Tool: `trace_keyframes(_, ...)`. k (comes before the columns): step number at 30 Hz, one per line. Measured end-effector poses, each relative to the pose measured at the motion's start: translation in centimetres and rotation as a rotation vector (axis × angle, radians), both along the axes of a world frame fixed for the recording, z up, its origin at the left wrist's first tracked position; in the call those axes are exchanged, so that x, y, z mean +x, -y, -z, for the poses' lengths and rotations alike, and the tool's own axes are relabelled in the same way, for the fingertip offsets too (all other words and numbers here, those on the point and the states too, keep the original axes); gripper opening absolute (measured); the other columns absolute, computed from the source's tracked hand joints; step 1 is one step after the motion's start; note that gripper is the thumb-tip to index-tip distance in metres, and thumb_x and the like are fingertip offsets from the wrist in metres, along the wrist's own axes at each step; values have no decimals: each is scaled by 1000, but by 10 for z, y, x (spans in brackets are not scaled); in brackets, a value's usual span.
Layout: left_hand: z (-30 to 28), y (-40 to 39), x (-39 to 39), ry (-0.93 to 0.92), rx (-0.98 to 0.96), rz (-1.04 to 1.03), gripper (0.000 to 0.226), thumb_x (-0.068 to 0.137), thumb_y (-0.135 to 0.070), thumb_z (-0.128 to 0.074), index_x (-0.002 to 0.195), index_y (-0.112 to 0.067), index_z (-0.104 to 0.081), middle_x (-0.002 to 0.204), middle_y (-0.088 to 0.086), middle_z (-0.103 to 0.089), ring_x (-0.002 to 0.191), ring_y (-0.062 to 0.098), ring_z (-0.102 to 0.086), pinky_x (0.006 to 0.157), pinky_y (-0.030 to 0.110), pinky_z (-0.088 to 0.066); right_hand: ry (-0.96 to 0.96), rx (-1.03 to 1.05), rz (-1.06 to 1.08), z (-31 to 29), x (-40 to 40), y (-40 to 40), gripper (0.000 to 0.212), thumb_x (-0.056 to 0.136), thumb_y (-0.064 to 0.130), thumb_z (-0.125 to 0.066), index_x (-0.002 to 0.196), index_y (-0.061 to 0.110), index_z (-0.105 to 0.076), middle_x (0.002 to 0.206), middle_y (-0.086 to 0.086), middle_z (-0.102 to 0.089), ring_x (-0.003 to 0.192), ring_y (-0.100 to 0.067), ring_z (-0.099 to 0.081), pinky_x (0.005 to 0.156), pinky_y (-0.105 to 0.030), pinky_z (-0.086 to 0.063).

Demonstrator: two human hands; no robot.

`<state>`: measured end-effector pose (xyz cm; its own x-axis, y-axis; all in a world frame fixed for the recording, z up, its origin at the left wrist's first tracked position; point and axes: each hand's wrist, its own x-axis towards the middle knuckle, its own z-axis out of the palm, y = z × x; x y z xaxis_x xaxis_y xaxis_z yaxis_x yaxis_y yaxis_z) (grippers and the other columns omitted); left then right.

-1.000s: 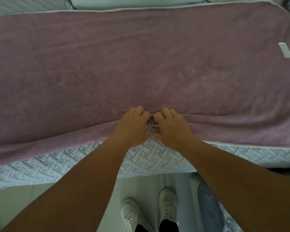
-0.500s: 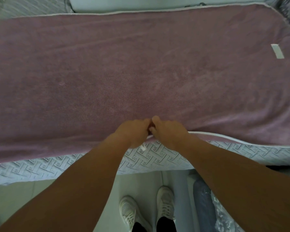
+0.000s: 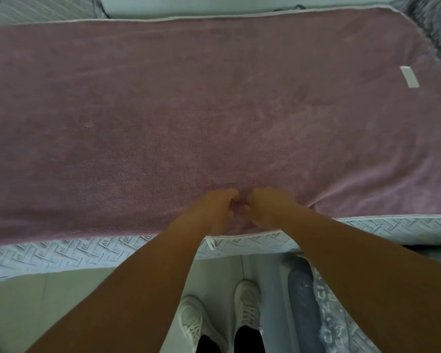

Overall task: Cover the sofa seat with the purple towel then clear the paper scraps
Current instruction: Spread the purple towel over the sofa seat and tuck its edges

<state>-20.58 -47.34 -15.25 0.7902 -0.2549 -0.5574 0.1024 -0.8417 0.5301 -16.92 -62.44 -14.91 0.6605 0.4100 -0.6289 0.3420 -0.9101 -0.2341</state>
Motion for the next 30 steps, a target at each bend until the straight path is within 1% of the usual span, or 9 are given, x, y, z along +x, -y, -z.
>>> trace_keyframes(2, -1, 9, 4, 37, -20, -1, 34, 87, -14, -51, 119, -25, -52, 111, 1, -54, 88, 17, -49, 74, 30, -39, -18, -15, 35, 2, 3, 8, 32, 92, 34, -38, 84, 13, -62, 72, -2, -58, 71, -22, -58, 63, -33, -46)
trace_keyframes(5, -1, 25, 8, 50, -51, -30, 37, 87, -13, -52, 121, -27, -52, 116, 2, -50, 91, 19, -50, 78, 31, -42, 108, 12, 48, 5, 3, 18, 24, 92, 23, -38, 99, 16, -59, 75, 0, -55, 71, -21, -57, 63, -33, -46)
trace_keyframes(10, -4, 49, 17, 111, -42, -91, 37, 88, -12, -51, 124, -23, -48, 121, 3, -51, 106, 23, -52, 87, 37, -46, 274, 85, 96, 7, 8, 31, 21, 93, 19, -43, 110, 13, -54, 105, -8, -52, 95, -27, -53, 72, -34, -39)
trace_keyframes(14, -13, 75, 27, 144, -35, 6, 8, 91, -10, -48, 95, -14, -54, 102, 7, -57, 91, 25, -56, 73, 32, -44, 302, 120, 149, 3, 16, 55, 15, 91, 17, -45, 102, 11, -52, 105, -10, -51, 97, -28, -50, 71, -33, -36)
trace_keyframes(16, -19, 97, 33, 206, -33, 91, 19, 93, -13, -44, 76, -13, -52, 86, 11, -63, 76, 25, -57, 61, 30, -38, 317, 111, 188, 0, 17, 75, 6, 91, 15, -44, 96, 13, -48, 102, -8, -53, 93, -26, -50, 69, -32, -36)
trace_keyframes(18, -20, 121, 38, 231, -77, 105, 25, 93, -17, -45, 72, -11, -57, 81, 13, -67, 68, 24, -58, 58, 31, -39, 318, 97, 234, -2, 18, 100, 6, 89, 12, -45, 88, 17, -41, 97, -7, -55, 89, -25, -49, 68, -32, -34)
trace_keyframes(22, -7, 181, 46, 171, -86, 235, 20, 94, -20, -50, 98, -9, -66, 100, 11, -67, 90, 25, -61, 79, 33, -47, 280, 29, 291, -6, 16, 163, 6, 85, 14, -50, 86, 19, -47, 95, -5, -51, 92, -26, -51, 70, -31, -33)
trace_keyframes(25, 5, 209, 47, 158, -14, 357, 32, 91, -33, -55, 121, -22, -57, 117, 4, -56, 111, 24, -49, 97, 39, -42, 244, -67, 229, -4, 12, 194, 16, 84, 16, -52, 98, 20, -57, 107, -4, -50, 101, -25, -49, 76, -31, -34)
trace_keyframes(30, 19, 249, 43, 272, 215, 488, 56, 82, -37, -66, 129, -20, -39, 122, 5, -44, 113, 25, -42, 86, 39, -45, 267, -139, 166, 11, 8, 231, 45, 79, 9, -57, 120, 22, -43, 123, -5, -37, 114, -25, -37, 84, -34, -37)
